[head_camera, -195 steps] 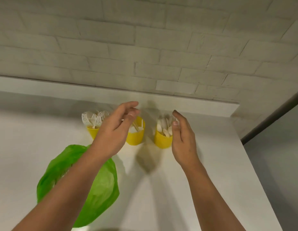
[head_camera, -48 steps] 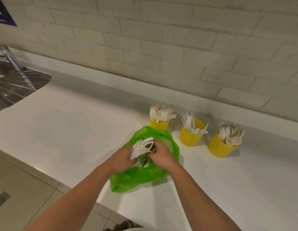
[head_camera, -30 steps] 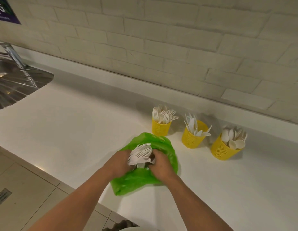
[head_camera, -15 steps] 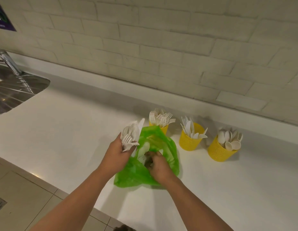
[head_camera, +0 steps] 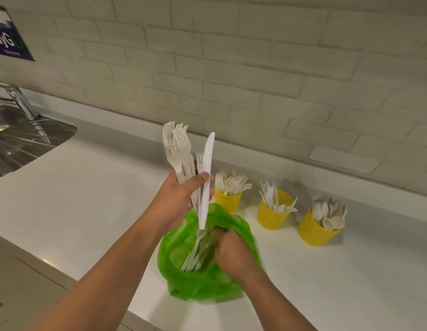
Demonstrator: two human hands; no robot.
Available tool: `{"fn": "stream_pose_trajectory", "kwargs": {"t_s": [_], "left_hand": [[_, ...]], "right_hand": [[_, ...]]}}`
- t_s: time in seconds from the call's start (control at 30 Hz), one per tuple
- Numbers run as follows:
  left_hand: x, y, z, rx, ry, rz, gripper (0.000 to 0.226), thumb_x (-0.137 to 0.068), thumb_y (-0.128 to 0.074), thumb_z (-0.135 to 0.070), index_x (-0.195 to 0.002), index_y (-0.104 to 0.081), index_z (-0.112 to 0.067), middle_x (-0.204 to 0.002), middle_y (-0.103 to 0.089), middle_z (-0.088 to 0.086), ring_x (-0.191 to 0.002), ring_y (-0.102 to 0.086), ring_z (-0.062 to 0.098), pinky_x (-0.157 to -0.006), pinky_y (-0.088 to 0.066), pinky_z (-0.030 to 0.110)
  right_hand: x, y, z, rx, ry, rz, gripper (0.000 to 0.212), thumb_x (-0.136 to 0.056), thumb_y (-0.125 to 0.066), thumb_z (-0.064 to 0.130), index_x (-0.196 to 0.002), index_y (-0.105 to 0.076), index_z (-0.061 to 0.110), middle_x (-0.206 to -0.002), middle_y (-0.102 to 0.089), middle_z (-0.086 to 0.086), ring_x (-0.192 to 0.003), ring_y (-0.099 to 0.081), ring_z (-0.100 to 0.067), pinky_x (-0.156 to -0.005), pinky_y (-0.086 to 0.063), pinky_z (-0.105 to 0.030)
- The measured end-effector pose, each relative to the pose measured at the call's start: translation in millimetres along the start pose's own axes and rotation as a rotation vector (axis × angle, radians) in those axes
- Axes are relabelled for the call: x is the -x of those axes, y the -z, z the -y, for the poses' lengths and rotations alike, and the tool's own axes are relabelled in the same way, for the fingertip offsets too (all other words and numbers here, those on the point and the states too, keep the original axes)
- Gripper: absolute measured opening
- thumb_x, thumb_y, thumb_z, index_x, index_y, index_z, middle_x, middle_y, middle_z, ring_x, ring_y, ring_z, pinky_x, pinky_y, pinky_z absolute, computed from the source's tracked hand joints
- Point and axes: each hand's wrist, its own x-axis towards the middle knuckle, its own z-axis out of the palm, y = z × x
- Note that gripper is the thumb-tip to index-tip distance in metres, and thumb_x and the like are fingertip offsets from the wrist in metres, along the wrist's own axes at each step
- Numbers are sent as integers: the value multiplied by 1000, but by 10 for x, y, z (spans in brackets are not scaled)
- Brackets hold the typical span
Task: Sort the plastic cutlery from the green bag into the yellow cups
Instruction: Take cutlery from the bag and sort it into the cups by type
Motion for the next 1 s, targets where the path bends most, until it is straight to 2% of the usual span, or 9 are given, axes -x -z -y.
{"fn": "stream_pose_trajectory", "kwargs": {"t_s": [0.07,0.17,0.27,0.43,0.5,0.6,0.73,0.87,1.0], "left_hand": [[12,-5,75,-9,44,15,11,-100,-60,-8,-104,-69,-2,-84,-67,12,-74,-62,26,-71,-52,40],[55,-67,201,-40,107,31,17,-99,-61,-10,-107,-68,3,-79,-66,13,-74,-63,25,-67,-52,39],[110,-181,326,-16,137,23,14,-99,-61,-6,-108,-71,-1,-80,-70,13,-75,-66,26,-71,-57,39],[158,-309,442,-166,84,47,9,-98,-67,-16,-101,-75,-14,-92,-77,13,-85,-73,23,-90,-59,48],[167,-341,472,-288,63,57,5,-98,-68,-16,-102,-71,-17,-86,-79,-4,-81,-75,11,-81,-60,32],[161,-421,523,-335,71,99,16,-95,-72,-19,-112,-71,-18,-95,-80,-1,-89,-76,16,-82,-55,32],[175,-576,590,-302,119,45,16,-96,-69,-18,-85,-59,-24,-61,-69,-28,-60,-67,-9,-54,-45,5],[107,-681,626,-344,85,60,13,-95,-71,-16,-86,-66,-25,-67,-73,-21,-62,-69,-3,-53,-45,6],[-21,-754,669,-306,68,39,7,-96,-70,-19,-100,-75,-16,-87,-80,-2,-79,-76,13,-63,-53,20]], "right_hand": [[13,306,86,-226,-79,-39,26,-94,-51,15,-108,-73,18,-102,-73,-5,-93,-68,-24,-75,-50,-29],[68,792,274,-893,-208,-141,25,-99,-52,9,-94,-76,15,-76,-72,1,-66,-63,-15,-59,-49,-26],[86,1085,397,-1331,-180,-166,26,-103,-49,21,-110,-73,14,-87,-71,-3,-75,-65,-15,-65,-55,-30],[48,1056,293,-1113,-246,-403,8,-98,-66,24,-102,-67,17,-98,-72,-9,-84,-72,-23,-68,-62,-35],[71,1059,192,-1088,-258,-405,7,-97,-68,20,-94,-68,13,-87,-72,-9,-72,-70,-24,-63,-57,-35],[104,1093,12,-1003,-255,-390,15,-94,-69,23,-83,-67,13,-73,-67,-9,-63,-61,-20,-62,-50,-44],[136,1222,-163,-1130,-294,-365,11,-97,-68,11,-92,-66,1,-65,-63,-3,-60,-57,-18,-57,-49,-34],[143,1403,-367,-1160,-276,-195,7,-96,-68,10,-92,-69,4,-75,-64,-14,-60,-56,-20,-54,-48,-32],[72,1617,-520,-1059,-234,-216,9,-98,-65,6,-90,-69,5,-73,-62,-15,-57,-56,-17,-50,-49,-28]]}}
